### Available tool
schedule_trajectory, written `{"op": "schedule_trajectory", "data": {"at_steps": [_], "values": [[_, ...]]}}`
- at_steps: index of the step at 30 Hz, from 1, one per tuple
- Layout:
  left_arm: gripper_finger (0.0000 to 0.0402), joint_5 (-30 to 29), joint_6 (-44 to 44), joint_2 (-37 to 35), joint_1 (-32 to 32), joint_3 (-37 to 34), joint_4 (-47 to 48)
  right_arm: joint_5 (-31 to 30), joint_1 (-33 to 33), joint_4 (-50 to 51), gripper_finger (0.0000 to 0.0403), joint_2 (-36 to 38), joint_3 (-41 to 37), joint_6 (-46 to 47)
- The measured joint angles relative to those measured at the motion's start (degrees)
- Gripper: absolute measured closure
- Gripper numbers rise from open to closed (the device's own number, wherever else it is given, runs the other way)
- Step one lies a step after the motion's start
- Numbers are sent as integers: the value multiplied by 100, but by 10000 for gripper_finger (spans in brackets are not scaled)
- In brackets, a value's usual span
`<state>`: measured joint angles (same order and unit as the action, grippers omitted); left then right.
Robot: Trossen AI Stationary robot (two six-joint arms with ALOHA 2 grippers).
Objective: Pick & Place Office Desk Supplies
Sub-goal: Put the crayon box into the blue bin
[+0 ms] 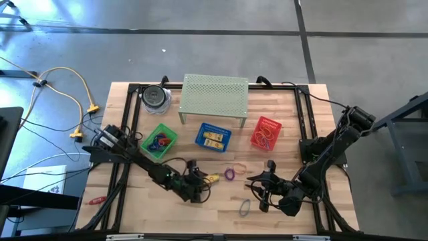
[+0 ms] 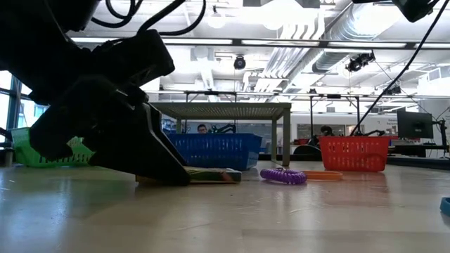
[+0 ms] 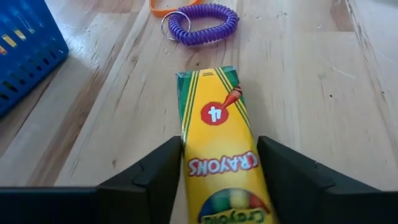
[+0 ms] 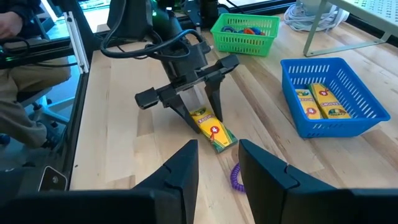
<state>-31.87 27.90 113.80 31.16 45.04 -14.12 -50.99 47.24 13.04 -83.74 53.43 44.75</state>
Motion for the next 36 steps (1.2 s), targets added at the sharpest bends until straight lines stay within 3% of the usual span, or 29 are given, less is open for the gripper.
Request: {"op": "schedule_trajectory", "data": {"at_steps": [7, 14, 24, 31, 36], "values": [[256, -189, -44, 17, 88, -2, -61, 111, 0, -48, 300, 0, 0, 3], [267, -641, -45, -131, 285, -20, 22, 172, 0, -84, 300, 0, -1, 39], [268, -463, -515, -1955, 93, 12, 766, 180, 0, -687, 300, -2, -2, 15], [268, 756, -1097, -3153, -1070, 57, 1326, 164, -13, -767, 300, -129, -2, -48], [268, 1710, -1608, -3311, -2112, 48, 1486, 179, -132, -914, 300, -365, -2, -185]]}}
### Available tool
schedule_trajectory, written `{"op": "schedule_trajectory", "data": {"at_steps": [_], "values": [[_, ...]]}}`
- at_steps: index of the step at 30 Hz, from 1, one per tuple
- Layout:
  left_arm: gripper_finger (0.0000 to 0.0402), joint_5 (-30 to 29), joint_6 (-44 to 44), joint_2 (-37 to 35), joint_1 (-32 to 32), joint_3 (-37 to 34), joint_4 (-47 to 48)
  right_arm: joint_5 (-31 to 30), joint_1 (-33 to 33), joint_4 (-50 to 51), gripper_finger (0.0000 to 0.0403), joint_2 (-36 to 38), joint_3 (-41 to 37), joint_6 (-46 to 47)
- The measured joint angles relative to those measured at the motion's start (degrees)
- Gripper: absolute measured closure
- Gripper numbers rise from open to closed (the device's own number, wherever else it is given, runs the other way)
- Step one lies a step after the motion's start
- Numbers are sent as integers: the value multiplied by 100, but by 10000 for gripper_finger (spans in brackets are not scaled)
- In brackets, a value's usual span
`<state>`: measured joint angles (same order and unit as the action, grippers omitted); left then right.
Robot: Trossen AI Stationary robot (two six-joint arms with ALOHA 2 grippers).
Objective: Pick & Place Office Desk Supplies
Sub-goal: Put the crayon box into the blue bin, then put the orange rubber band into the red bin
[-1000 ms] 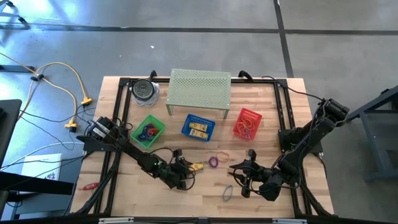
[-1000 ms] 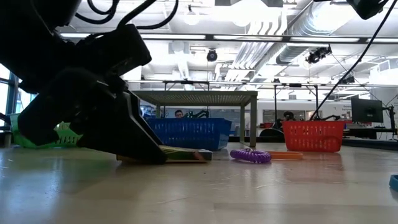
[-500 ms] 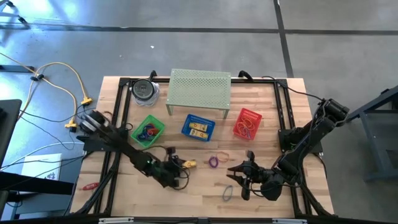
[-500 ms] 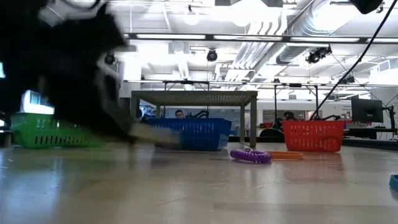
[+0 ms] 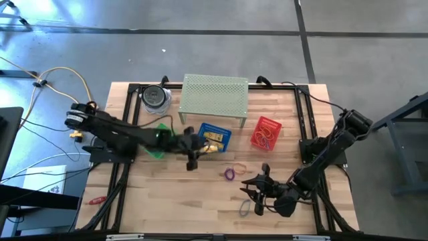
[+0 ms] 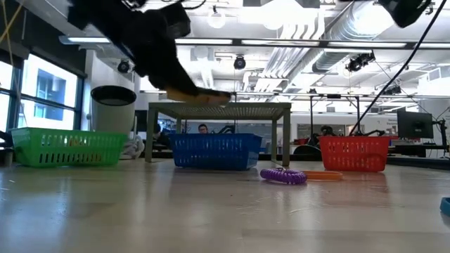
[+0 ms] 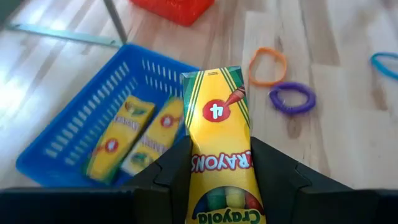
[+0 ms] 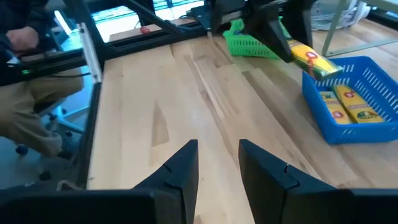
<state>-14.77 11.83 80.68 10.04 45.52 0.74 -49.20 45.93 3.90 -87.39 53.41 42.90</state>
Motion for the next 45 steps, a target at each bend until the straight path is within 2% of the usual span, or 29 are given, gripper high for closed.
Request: {"op": "schedule_trajectory", "data": {"at_steps": [2, 5, 11, 15, 17, 23, 25, 31, 35, 40, 45], "values": [[268, 466, -223, 10, -334, 3, -81, -9, -50, -116, 300, -77, 0, -109], [268, 831, -590, 99, -734, 4, -255, -10, -106, -439, 300, -235, 0, -402], [268, 1150, -882, 190, -1200, 12, -764, 173, -108, -1340, 300, -512, 0, -1204], [268, 1138, -920, 470, -1264, 21, -1134, 249, -104, -1650, 300, -549, 0, -1424], [268, 1078, -1236, 651, -1274, 20, -1181, 343, -107, -1699, 300, -550, 0, -1430], [266, 216, -1359, 904, -1297, 13, -1239, 468, -107, -1814, 300, -551, 0, -1430], [257, 110, -1334, 911, -1329, 13, -1245, 482, -107, -1816, 300, -550, 0, -1438], [217, 126, -830, 909, -1387, 14, -1331, 484, -107, -1792, 300, -549, 0, -1455], [205, 95, -740, 909, -1423, 15, -1281, 606, -107, -1794, 300, -549, 0, -1467], [203, 126, -1040, 816, -1307, 15, -1722, 697, -107, -1810, 300, -549, 0, -1560], [203, 149, -1547, 354, -898, 15, -1988, 1310, -106, -1829, 300, -549, 0, -1769]]}}
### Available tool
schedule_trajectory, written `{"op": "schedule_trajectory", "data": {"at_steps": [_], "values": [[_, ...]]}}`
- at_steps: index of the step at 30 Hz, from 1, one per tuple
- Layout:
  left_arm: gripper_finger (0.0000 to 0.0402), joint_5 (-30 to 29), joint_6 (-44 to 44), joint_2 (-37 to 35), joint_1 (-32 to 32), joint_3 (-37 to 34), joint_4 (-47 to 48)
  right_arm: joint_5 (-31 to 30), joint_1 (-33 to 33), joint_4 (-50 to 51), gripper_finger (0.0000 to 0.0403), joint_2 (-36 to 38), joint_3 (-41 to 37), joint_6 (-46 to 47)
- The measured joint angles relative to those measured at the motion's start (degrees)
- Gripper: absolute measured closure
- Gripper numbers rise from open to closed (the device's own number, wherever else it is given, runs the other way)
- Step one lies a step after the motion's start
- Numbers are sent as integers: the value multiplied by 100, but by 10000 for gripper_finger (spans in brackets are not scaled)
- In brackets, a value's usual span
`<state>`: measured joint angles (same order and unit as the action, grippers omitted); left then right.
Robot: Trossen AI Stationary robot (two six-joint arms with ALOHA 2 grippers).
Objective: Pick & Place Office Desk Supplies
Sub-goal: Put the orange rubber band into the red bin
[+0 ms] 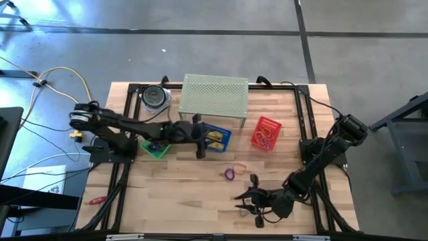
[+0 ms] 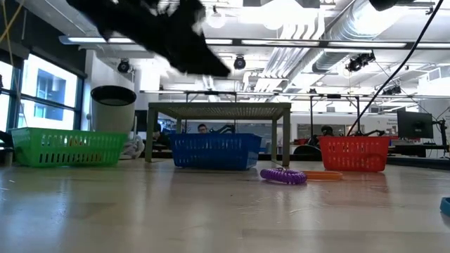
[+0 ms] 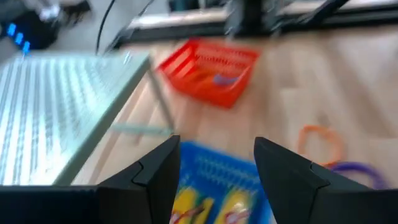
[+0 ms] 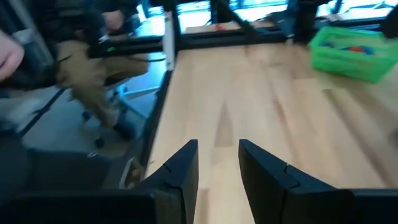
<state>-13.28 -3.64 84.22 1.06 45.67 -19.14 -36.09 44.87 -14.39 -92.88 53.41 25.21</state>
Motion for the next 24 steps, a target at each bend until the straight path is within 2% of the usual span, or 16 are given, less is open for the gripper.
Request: {"op": "schedule_trajectory", "data": {"at_steps": [4, 11, 14, 19, 21, 24], "values": [[203, 4, -102, -378, 404, 4, 79, 613, 12, -6, 300, -19, 0, 0], [203, 4, 378, -446, 1048, 4, 576, 1407, 55, -4, 300, -31, 0, 136], [203, 5, 679, -445, 1337, 4, 1065, 1486, 50, -211, 300, -32, 0, -638], [203, 5, 850, -445, 1750, 4, 1363, 1850, -210, -1410, 300, -33, 24, -2485], [203, 5, 1061, -445, 1877, 4, 1376, 1925, -339, -1321, 300, -35, 203, -2494], [203, 82, 1393, -437, 2017, 4, 1454, 2125, -451, -436, 300, -42, 950, -2293]]}}
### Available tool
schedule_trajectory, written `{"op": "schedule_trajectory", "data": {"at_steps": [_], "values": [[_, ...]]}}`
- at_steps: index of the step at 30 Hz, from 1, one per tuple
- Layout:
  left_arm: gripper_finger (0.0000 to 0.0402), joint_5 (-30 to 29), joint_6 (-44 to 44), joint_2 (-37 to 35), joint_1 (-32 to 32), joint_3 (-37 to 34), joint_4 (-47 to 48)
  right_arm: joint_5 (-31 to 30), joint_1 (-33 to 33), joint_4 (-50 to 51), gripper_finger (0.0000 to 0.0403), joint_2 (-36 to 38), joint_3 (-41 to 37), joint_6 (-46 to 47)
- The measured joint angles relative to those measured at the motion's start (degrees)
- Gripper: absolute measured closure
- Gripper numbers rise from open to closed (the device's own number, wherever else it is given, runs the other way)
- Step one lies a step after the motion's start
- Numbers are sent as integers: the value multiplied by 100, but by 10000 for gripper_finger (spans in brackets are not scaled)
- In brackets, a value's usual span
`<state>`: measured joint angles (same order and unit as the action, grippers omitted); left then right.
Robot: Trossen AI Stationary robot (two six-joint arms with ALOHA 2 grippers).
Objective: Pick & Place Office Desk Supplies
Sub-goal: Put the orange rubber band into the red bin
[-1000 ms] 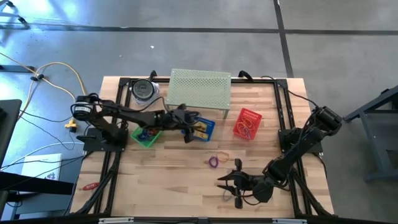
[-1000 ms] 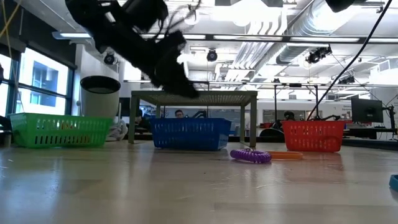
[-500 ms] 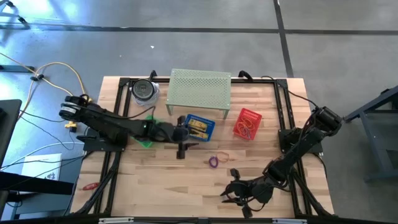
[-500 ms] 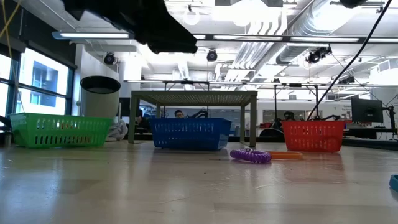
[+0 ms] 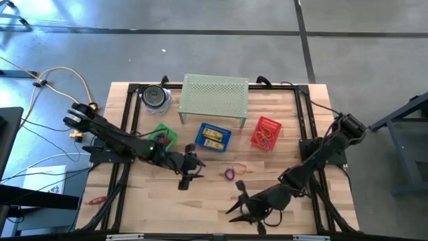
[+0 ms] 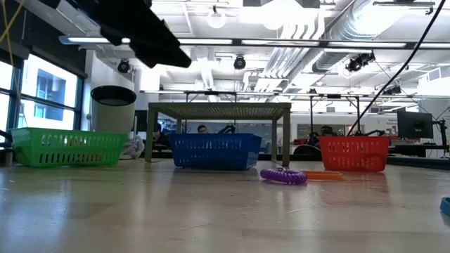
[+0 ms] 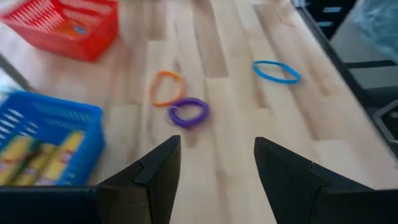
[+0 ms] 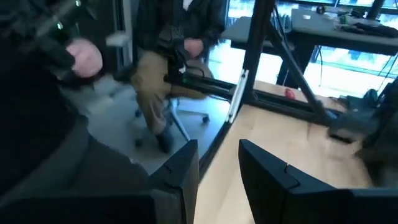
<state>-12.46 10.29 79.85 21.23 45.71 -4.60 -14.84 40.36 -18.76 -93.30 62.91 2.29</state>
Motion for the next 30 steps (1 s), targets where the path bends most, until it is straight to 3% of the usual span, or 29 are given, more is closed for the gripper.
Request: {"op": "schedule_trajectory", "data": {"at_steps": [4, 9, 22, 30], "values": [[203, 349, 373, 58, 108, -4, 82, -391, 98, 1958, 300, -17, 1151, -295], [203, 502, 753, 90, 267, -4, 39, -1157, 40, 3245, 300, -68, 1703, 531], [203, 545, 1168, 607, 371, -2, -390, -544, -712, 5128, 300, -72, 1701, 2938], [203, 618, 1164, 827, 340, -7, -672, 190, -828, 5697, 300, -74, 1697, 3092]]}}
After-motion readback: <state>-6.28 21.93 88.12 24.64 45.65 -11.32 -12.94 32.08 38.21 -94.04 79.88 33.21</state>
